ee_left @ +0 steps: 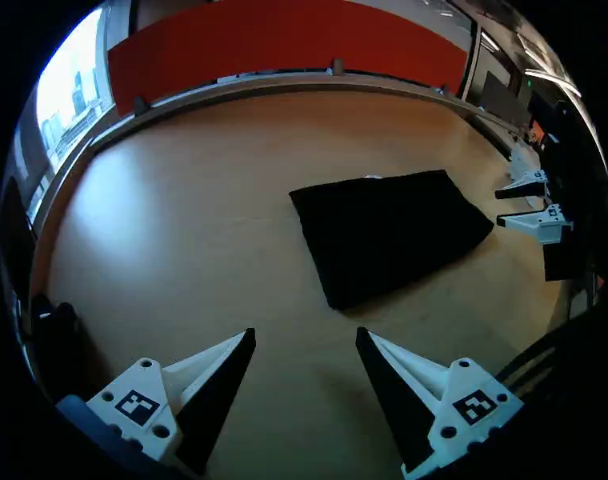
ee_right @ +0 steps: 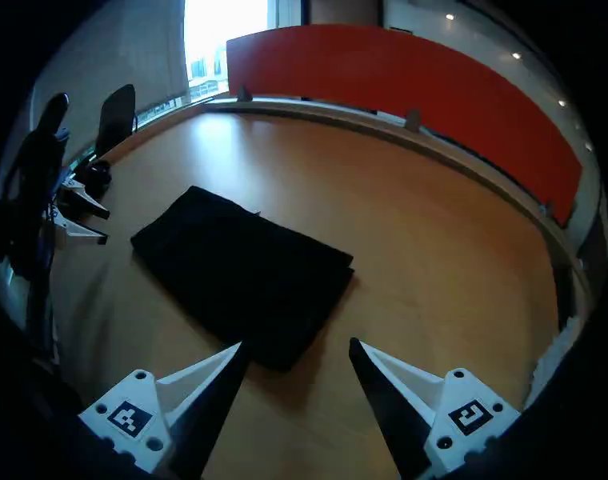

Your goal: Fold towel

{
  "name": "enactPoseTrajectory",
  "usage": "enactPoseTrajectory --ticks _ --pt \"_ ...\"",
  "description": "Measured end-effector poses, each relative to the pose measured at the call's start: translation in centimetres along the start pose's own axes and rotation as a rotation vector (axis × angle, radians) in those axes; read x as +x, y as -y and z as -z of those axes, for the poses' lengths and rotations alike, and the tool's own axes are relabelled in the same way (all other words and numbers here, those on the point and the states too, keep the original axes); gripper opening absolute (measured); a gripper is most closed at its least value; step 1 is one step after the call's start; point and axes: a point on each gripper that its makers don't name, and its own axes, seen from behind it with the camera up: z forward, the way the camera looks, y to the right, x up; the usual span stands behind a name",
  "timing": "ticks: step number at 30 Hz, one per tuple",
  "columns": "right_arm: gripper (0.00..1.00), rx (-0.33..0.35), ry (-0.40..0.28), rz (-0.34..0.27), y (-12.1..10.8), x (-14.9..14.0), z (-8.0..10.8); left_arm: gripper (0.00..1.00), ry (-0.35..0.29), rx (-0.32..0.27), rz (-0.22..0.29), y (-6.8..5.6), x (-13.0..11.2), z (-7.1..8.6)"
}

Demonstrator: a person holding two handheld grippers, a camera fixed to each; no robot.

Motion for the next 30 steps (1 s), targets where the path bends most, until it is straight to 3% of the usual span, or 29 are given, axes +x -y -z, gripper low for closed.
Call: enactPoseTrajectory --ticks 10,22,26,30 --pt "0.94 0.045 0.019 0.058 0.5 -0.9 -0.2 0.93 -0.013 0.028 0.044 0.4 -2.0 1.1" --pt "0.85 0.108 0.055 0.140 0.9 -1.6 -0.4 0.93 -0.030 0.058 0.082 0.7 -4.2 2.7" --pt "0.78 0.128 0.070 0.165 1.2 -1.8 -0.5 0.93 -0.034 0.066 0.093 0.9 -4.6 3.1" --pt "0.66 0.153 0.090 0.187 1.5 -2.1 -0.6 0.93 -0.039 0.074 0.105 1.0 -5.0 3.5"
